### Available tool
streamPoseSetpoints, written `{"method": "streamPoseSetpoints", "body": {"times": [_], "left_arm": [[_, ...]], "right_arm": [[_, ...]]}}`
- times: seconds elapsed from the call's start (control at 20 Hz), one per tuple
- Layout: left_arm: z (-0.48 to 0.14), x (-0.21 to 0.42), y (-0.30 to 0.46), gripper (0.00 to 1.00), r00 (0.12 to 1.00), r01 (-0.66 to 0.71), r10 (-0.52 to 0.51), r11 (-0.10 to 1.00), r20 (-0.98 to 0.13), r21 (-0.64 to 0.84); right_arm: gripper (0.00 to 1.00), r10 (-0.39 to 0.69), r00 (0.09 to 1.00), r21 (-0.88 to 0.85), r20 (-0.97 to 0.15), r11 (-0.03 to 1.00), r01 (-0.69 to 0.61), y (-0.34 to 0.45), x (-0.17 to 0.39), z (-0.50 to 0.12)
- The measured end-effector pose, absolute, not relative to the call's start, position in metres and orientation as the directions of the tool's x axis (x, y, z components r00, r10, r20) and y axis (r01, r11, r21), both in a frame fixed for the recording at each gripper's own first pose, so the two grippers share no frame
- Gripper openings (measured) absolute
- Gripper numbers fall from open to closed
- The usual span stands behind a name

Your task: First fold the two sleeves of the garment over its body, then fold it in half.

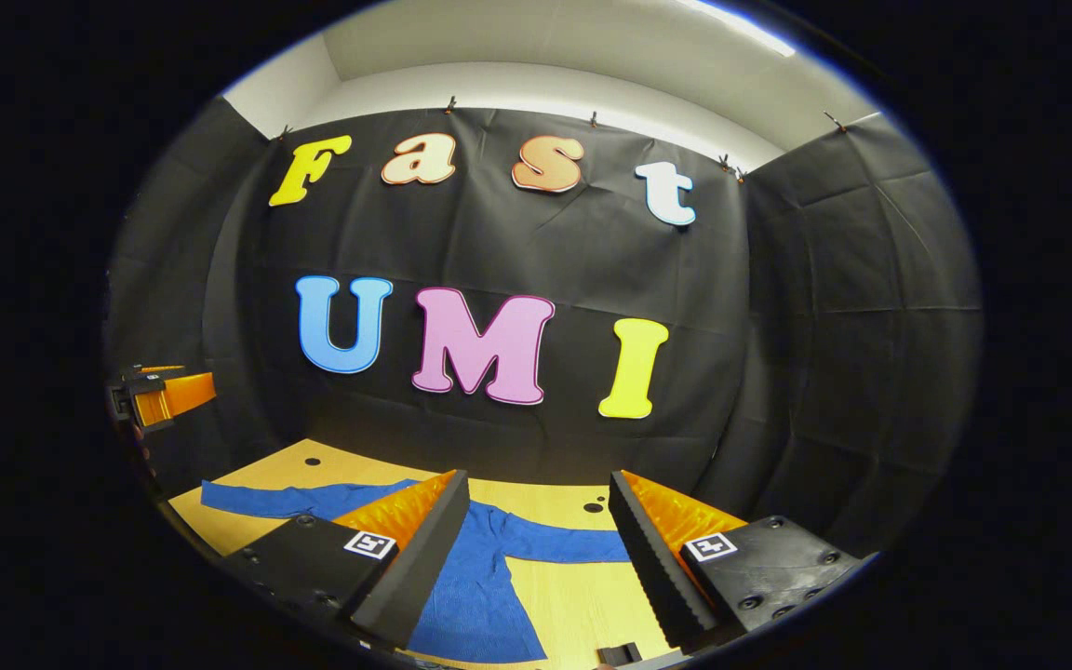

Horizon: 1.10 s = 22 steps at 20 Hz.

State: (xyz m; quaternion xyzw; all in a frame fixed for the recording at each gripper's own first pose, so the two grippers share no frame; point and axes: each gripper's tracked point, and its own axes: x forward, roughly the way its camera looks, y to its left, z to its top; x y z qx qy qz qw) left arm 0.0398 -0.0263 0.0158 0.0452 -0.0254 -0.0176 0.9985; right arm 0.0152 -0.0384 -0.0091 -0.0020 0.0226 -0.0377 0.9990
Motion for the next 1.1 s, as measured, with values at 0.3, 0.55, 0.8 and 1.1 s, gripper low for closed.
{"method": "streamPoseSetpoints", "body": {"times": [0.3,0.55,0.8,1.1], "left_arm": [[0.012,0.047,-0.030,0.80,0.997,0.052,-0.057,0.994,0.046,0.092],[0.003,0.058,-0.025,0.80,0.998,0.065,-0.067,0.994,0.018,0.083],[-0.002,0.066,-0.026,0.79,0.998,0.059,-0.060,0.995,0.012,0.086],[-0.005,0.095,-0.059,0.79,1.000,0.027,-0.028,0.995,0.000,0.100]], "right_arm": [[0.96,-0.117,0.992,-0.019,-0.051,0.993,0.116,-0.060,0.024,-0.006],[0.96,-0.146,0.988,-0.026,-0.047,0.989,0.145,-0.083,0.032,-0.004],[0.96,-0.194,0.977,-0.039,-0.085,0.981,0.191,-0.131,0.056,-0.028],[0.96,-0.187,0.959,-0.079,-0.211,0.982,0.174,-0.195,0.117,-0.105]]}}
